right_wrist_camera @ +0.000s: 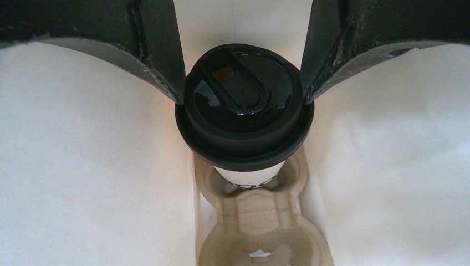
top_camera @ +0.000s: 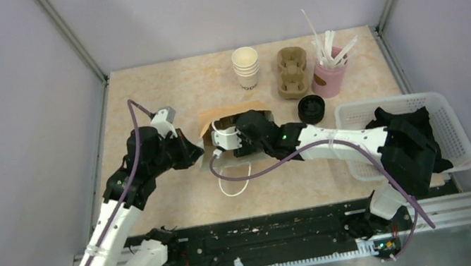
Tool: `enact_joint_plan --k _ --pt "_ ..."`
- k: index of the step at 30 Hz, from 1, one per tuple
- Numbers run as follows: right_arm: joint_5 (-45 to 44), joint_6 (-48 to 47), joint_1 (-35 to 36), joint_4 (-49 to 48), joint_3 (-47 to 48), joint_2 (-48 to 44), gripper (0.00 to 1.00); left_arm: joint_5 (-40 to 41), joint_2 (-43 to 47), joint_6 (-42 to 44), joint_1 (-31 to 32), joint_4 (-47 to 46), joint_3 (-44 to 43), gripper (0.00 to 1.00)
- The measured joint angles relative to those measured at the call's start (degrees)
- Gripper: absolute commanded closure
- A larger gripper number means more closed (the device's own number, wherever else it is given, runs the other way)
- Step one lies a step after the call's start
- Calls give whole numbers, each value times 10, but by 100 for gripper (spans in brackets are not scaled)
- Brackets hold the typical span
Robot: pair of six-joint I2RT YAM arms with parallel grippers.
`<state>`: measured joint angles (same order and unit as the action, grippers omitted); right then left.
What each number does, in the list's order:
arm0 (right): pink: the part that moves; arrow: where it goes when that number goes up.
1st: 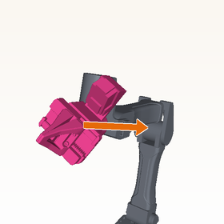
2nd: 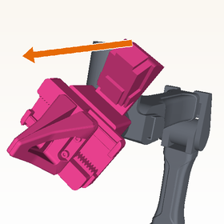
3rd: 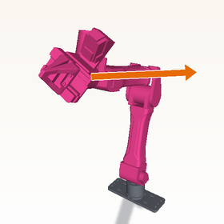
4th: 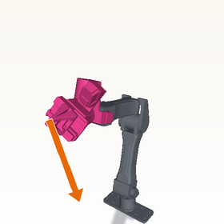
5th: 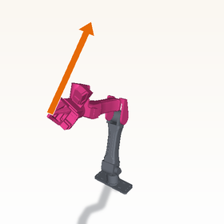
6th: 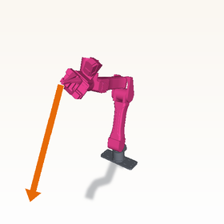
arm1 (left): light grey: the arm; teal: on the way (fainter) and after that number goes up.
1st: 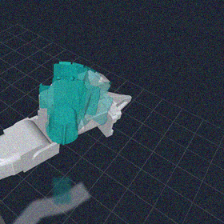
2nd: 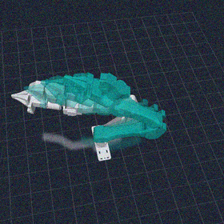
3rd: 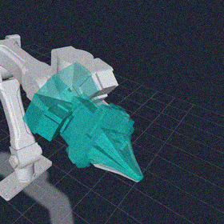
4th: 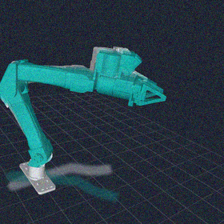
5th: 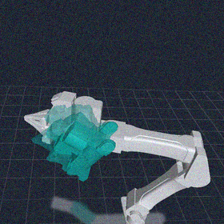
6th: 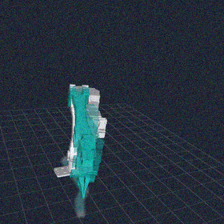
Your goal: Pack the takeout coffee
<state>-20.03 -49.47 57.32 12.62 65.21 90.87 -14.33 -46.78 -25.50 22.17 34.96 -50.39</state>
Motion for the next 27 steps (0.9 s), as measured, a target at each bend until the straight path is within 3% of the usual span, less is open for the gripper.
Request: enact_joint_plan --k 16,27 --pt "60 -76 -24 -42 -14 10 86 -9 -22 -27 0 33 -23 100" --pt "97 -40 -24 74 48 10 86 -21 -73 -59 0 96 -119 100"
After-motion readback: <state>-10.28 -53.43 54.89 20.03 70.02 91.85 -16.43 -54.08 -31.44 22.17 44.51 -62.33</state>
